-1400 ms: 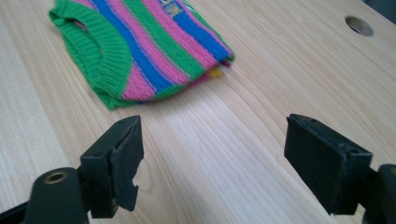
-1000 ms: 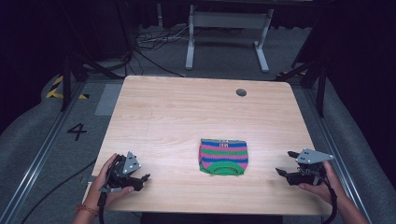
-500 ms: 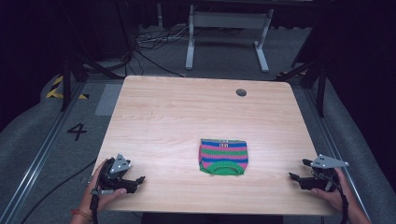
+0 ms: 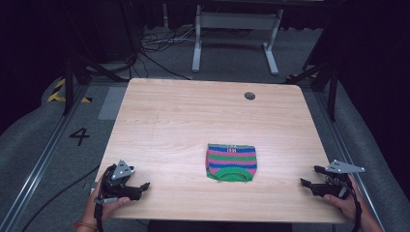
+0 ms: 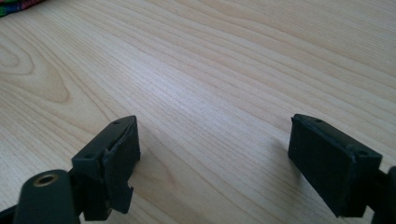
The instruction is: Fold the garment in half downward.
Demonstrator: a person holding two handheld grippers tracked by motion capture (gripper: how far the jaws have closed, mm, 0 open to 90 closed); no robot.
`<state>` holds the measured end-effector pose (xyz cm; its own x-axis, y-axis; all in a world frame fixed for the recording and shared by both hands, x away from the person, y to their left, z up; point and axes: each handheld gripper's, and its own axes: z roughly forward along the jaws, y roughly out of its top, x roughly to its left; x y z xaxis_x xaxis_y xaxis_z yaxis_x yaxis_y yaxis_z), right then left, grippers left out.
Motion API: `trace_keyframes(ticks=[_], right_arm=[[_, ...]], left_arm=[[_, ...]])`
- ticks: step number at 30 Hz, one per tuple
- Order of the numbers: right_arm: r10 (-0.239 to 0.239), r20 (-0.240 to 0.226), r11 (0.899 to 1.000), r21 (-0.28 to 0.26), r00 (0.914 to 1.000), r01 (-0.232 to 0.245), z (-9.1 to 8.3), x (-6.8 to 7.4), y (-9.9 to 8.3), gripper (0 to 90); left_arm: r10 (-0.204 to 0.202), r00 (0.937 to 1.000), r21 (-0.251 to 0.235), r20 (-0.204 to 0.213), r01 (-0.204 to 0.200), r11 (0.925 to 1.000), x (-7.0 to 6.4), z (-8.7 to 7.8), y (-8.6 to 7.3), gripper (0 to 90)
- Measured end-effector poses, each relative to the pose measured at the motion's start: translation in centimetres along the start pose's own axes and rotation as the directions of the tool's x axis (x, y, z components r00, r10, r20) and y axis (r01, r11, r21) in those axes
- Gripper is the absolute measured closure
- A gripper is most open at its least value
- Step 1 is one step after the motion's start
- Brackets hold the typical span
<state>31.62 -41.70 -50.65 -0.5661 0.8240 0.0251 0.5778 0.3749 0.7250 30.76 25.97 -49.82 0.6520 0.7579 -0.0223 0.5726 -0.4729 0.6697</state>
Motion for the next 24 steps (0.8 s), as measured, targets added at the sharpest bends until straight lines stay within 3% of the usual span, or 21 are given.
trace_keyframes(ticks=[4,24], right_arm=[[0.0,0.0,1.0,0.0,1.0,0.0,0.0,0.0,0.0,17.2],[0.001,-0.001,1.0,0.001,1.0,-0.001,0.0,0.0,0.0,17.1]], left_arm=[[-0.033,0.9993,-0.001,-0.019,0.033,0.9995,-0.06,0.01,-0.03,14.1],[-0.06,0.9969,0.008,-0.052,0.06,0.9982,-0.03,0.18,0.15,10.8]])
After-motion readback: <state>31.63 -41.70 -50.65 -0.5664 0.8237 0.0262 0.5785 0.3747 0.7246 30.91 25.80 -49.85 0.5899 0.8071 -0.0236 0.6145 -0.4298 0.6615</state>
